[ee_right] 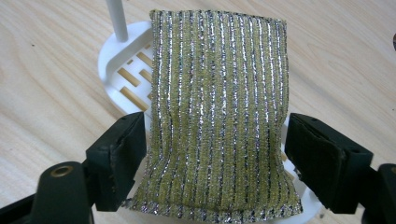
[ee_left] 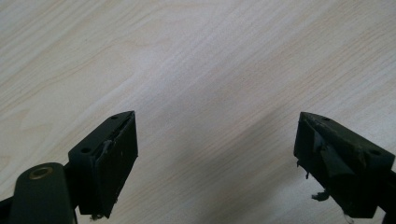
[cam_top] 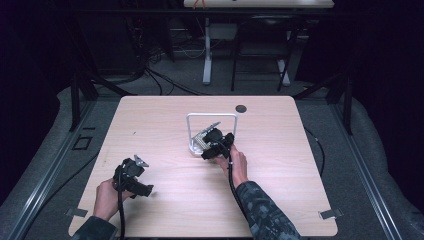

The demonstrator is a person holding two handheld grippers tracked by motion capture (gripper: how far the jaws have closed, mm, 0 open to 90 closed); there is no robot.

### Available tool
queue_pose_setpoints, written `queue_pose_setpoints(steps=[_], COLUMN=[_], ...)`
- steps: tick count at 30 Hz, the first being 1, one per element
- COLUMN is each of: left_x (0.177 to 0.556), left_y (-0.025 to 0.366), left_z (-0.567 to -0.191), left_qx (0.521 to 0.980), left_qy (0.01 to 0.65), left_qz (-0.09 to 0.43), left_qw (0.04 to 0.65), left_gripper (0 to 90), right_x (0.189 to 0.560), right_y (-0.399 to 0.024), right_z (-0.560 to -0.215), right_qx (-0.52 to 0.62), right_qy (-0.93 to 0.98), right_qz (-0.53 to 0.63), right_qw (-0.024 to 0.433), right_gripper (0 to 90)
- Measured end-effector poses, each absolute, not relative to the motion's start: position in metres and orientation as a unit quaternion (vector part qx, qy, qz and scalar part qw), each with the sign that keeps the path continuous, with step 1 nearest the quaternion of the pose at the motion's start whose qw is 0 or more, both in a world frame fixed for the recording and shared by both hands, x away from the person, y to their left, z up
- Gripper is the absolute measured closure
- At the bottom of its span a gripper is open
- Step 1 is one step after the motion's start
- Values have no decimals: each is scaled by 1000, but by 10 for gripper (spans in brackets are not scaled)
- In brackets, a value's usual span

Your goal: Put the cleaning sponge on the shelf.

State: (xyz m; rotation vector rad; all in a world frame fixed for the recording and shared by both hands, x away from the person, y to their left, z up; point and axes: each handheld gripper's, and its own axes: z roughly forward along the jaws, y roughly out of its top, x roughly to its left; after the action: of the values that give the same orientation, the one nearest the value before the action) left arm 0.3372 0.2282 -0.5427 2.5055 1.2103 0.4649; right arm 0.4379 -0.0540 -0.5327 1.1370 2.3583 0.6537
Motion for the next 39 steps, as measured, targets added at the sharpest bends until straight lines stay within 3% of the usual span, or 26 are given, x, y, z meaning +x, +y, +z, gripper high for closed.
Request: queue_pose_setpoints(steps=[18, 20, 25, 39], left_x=[337, 336, 336, 331], left_y=[228, 227, 227, 225], left_z=[-541, -540, -539, -535], left_qx=[876, 875, 875, 874], left_qy=[423, 420, 417, 412], left_qz=[161, 161, 161, 169], left_qw=[166, 177, 184, 194], left_gripper=[136, 133, 116, 145], right_x=[408, 399, 385, 349], right_y=[-68, -74, -88, -144], right_z=[-501, -494, -483, -470], right_qx=[359, 339, 325, 324], right_qy=[874, 881, 884, 882], right_qz=[280, 283, 290, 296], right_qw=[171, 169, 168, 172], right_gripper=[114, 52, 2, 0])
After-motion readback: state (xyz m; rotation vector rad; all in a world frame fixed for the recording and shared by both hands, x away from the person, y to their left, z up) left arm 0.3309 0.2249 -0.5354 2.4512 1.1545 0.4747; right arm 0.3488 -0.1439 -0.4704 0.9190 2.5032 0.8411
